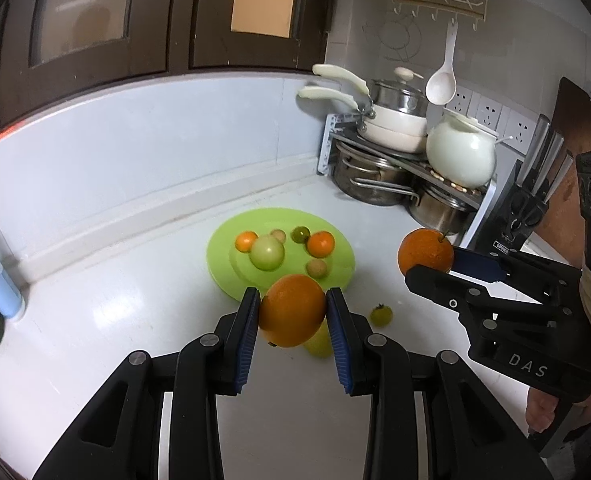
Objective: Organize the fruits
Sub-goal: 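Carry the mandarin onto the green plate with the left tool while the right tool carries the orange there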
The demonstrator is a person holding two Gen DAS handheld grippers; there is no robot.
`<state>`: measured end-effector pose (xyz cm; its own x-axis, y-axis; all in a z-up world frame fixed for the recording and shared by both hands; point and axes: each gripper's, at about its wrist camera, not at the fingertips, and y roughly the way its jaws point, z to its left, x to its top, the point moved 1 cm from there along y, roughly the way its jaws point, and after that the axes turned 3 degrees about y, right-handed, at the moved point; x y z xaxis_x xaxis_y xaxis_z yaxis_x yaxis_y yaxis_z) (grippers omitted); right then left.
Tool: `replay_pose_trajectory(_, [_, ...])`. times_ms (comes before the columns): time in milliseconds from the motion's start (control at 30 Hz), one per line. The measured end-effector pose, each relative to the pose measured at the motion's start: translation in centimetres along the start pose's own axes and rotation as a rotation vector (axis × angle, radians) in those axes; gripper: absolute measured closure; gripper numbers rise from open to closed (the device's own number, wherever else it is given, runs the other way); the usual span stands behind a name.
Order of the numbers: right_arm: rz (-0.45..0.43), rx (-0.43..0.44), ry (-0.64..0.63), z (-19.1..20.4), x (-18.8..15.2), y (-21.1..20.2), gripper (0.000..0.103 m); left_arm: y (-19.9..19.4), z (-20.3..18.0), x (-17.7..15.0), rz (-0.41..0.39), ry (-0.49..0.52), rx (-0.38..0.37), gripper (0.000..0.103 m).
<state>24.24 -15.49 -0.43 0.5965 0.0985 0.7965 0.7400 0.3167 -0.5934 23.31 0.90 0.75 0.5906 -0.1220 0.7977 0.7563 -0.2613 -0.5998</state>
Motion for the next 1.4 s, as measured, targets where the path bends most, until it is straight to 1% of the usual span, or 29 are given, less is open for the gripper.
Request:
replay_pose_trajectory(267, [-0.015,-0.002,-0.011,1.1,1.7,1.1,0.062,-0.1,1.6,1.7,-0.033,0.011,0.008,0.069])
replay_pose_trajectory(500, [-0.017,-0.018,-0.019,1.5,3.1,2.3,0.062,1.1,2.6,2.7,-0.038,0.025,0.008,0.069])
replay_pose_trajectory(733, [-0.001,-0.018,-0.022,1.0,4.3,4.4,0.062,3.1,3.4,3.8,-0.030,0.030,0.011,0.069])
replay_pose_trajectory(1000, [0.036,-0.012,-0.027,-0.3,5.3,7.8,0.062,6.5,4.5,4.9,0.000,0.028,0.026,0.069])
replay_pose_trajectory(1400, [0.112,-0.002,-0.026,-2.3,5.9,14.0,0.062,12.0,6.0,5.1,0.073,0.014,0.050,0.069])
